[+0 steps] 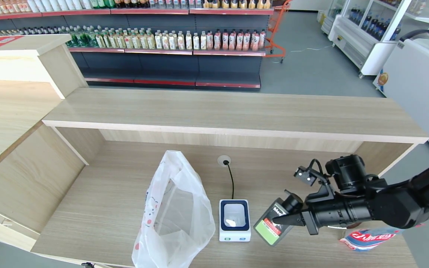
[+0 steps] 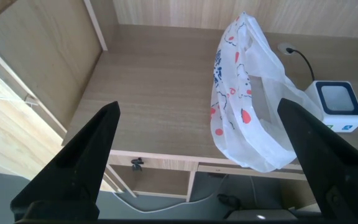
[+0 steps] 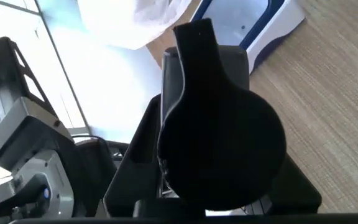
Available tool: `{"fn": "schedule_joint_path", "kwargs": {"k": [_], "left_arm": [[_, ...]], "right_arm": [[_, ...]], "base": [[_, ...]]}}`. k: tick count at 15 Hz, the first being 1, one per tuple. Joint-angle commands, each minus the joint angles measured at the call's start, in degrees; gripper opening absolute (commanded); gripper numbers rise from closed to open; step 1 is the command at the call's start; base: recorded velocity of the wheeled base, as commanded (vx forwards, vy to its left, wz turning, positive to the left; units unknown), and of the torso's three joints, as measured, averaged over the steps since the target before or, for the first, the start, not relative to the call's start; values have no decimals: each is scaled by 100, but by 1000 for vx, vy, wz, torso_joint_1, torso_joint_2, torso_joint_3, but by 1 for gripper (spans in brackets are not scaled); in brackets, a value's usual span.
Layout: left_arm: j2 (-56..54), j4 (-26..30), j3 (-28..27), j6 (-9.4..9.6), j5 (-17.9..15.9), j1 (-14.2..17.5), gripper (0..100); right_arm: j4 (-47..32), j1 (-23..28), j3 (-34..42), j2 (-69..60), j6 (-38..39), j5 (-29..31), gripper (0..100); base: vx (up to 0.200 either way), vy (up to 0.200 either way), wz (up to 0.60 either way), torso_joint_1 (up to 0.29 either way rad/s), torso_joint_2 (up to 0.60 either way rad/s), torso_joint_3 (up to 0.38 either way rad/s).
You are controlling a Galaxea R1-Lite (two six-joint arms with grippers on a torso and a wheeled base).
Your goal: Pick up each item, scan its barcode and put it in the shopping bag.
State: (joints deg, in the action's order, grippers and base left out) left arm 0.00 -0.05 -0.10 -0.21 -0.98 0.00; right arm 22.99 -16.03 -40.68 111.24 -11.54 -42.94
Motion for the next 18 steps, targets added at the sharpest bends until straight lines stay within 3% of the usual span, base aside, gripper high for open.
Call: {"fn": "schedule_joint_path", "kwargs": {"k": [1, 3, 12, 18], "left_arm": [[0, -4, 1, -6, 1, 0, 100], [0, -4, 1, 3, 1, 0, 100], [0, -4, 1, -6, 1, 0, 100], [0, -4, 1, -6, 1, 0, 100]], "right_arm": [[285, -172, -186, 680, -102, 163, 0], [584, -304, -362, 935, -76, 295, 0], [619, -770, -1478, 1638, -67, 611, 0], [909, -884, -1487, 1787, -94, 813, 0]], "base": [[0, 0, 0, 0, 0, 0], [0, 0, 0, 0, 0, 0], [0, 0, 0, 0, 0, 0], [0, 0, 0, 0, 0, 0]]}}
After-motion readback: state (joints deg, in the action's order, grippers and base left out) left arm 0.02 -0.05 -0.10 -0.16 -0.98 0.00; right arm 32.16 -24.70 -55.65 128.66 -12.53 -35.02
